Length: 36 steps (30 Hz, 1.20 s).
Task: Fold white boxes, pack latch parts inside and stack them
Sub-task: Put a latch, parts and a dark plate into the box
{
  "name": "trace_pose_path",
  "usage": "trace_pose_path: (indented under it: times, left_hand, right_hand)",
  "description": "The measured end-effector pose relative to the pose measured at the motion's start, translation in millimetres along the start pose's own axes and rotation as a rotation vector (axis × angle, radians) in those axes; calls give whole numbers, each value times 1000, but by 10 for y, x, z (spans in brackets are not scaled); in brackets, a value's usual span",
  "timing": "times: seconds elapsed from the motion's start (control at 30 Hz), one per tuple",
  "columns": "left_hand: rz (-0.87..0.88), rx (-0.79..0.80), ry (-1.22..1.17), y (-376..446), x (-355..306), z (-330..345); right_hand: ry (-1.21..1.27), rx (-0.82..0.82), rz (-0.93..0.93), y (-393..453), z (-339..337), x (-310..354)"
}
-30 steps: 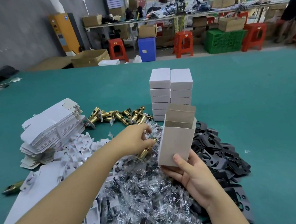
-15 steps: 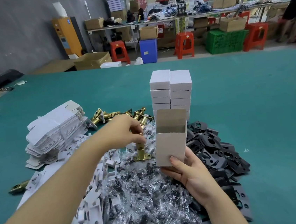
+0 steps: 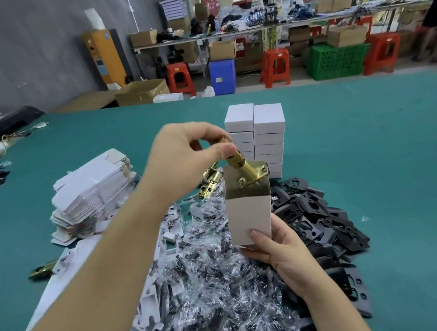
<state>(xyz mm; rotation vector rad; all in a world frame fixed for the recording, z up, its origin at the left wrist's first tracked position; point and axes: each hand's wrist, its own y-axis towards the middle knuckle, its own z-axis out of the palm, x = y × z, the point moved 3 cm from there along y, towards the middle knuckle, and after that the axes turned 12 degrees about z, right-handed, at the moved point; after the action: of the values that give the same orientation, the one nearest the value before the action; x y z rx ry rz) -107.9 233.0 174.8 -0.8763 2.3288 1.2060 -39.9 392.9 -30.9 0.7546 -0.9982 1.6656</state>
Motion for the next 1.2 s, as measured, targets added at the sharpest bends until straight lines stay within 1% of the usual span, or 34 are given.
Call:
trace_pose_path:
  times: [0.17,0.33,0.4,0.53,0.87,0.9,0.97,1.03,1.1,1.13,1.17,1.2]
  left_hand:
    - [-60,3,81,-147,226,201]
    - [-28,130,124,-193,210,340]
    - [-27,152,147,-198,206,365]
    - [-8,200,150,-202,234,311]
    - [7,410,263,-263,357,212]
    - [17,407,289,-262,371,200]
    - [32,345,339,-259,433,141]
    - [33,211,360,-269,520,42]
    - [-10,82,345,-302,649,-72]
    - [-54,65,346,-331,737,-112]
    - [-108,104,363,-368,839,-134]
    - [-165,206,397,-417,947,-133]
  right_hand:
    - [21,-6,-26,-13,-32,3]
    - [-9,12,-53,-17,28,21]
    - [-23,13,-63,-19,33,22]
    - [-54,-9,-76,-41,35,29]
    - [-122,0,-80,-29,71,-12]
    - [-125,-6,-84,-26,62,-15]
    - [-157,-19,-90,-21,44,-23]
    - [-208,-29,-88,-17,29,-35]
    - [-236,-36,-86,-9,19,-50]
    - [-242,-45,-84,-4,12,-56]
    - [-240,-53,-80,2,2,-60]
    - [-232,-58,-73,9,-3,-65]
